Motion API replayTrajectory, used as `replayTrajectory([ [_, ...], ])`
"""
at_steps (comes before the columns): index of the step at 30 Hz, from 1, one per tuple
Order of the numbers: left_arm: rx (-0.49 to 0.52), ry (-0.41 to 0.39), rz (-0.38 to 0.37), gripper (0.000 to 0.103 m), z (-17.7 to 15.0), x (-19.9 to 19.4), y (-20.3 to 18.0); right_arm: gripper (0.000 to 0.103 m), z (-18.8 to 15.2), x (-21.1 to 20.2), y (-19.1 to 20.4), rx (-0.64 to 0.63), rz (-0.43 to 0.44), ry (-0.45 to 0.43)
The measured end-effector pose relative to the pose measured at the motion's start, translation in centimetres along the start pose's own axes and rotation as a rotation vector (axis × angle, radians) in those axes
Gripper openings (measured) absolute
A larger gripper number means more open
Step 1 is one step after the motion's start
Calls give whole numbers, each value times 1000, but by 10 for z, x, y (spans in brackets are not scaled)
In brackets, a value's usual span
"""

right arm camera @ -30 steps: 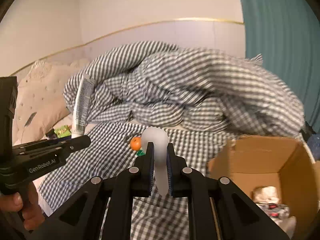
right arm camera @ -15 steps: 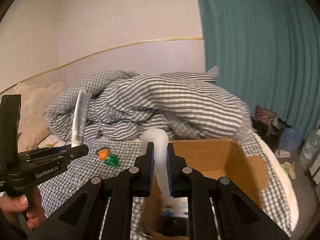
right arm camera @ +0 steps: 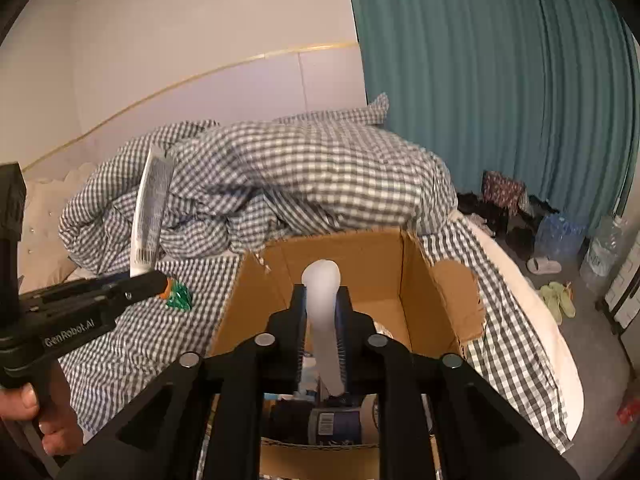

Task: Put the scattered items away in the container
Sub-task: 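Carry toothpaste and white strip to the box and release both inside, then withdraw both tools from the box toward the orange and green packet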

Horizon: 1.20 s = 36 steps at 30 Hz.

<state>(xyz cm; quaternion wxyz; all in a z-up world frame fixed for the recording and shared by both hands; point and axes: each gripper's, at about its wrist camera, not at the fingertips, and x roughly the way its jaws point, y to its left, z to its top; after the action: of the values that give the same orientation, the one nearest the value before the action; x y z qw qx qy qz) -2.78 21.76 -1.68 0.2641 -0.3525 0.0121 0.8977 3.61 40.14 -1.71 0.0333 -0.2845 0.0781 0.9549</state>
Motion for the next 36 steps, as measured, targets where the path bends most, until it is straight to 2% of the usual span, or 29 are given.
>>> replayTrajectory([
  [1, 3, 4, 0, 19, 1, 3, -2, 23, -1, 2, -3, 3, -17, 0],
  [2, 8, 10, 1, 19, 1, 8, -6, 35, -2, 3, -7, 10, -22, -5],
  [3, 11, 15, 2, 18, 1, 11, -7, 42, -3, 3, -11, 18, -22, -10],
  [4, 14, 19, 3, 19, 2, 15, -9, 57, -3, 4, -15, 27, -26, -16],
  [5, 19, 27, 4, 19, 1, 19, -12, 67, -3, 3, -18, 32, -33, -25],
  [9, 33, 50, 1, 19, 1, 34, -23, 69, -3, -4, -33, 56, -35, -60],
  [12, 50, 66, -8, 19, 1, 45, -36, 79, -4, -11, -47, 84, -57, -82],
  [20, 102, 119, -12, 21, -5, 74, -65, 81, -7, -17, -76, 129, -85, -85],
  [21, 104, 127, -10, 26, -6, 77, -67, 81, -8, -17, -76, 132, -87, -85],
  [23, 105, 133, -14, 45, -8, 79, -69, 82, -9, -17, -80, 138, -90, -82],
  [24, 103, 127, -13, 66, -8, 79, -69, 83, -10, -17, -81, 140, -91, -80],
  [25, 98, 116, -5, 81, -8, 77, -68, 84, -10, -18, -81, 140, -92, -79],
  [31, 75, 72, 28, 101, -1, 62, -55, 92, -9, -17, -73, 135, -107, -73],
  [36, 73, 57, 103, 103, 1, 46, -35, 97, -4, -17, -53, 130, -101, -71],
])
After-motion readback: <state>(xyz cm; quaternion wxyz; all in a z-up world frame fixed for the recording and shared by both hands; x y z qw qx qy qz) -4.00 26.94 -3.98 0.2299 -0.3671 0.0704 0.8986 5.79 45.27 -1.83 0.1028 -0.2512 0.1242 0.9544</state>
